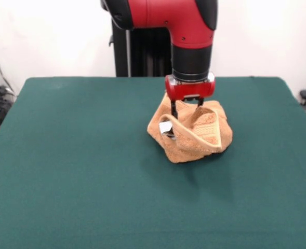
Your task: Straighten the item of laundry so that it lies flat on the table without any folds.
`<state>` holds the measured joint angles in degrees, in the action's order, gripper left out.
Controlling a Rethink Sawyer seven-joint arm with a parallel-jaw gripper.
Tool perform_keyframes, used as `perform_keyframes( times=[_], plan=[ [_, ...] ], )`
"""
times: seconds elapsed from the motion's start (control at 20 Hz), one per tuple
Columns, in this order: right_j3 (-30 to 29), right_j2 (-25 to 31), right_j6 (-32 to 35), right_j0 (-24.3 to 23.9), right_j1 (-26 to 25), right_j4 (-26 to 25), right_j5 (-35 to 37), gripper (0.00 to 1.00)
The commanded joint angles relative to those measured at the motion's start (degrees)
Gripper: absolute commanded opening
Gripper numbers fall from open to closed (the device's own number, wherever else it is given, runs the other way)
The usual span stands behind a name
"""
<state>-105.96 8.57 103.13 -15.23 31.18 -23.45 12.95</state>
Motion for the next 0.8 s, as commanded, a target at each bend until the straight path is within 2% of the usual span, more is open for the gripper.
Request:
perform_keyframes(
  times=[0.05, 0.8],
  plan=[
    [2.86, 2.61, 4.29, 0.55, -2.22, 0.48, 1.47, 1.0],
    [3.29, 2.39, 4.21, 0.65, -2.77, 0.41, 1.75, 1.0]
  ],
)
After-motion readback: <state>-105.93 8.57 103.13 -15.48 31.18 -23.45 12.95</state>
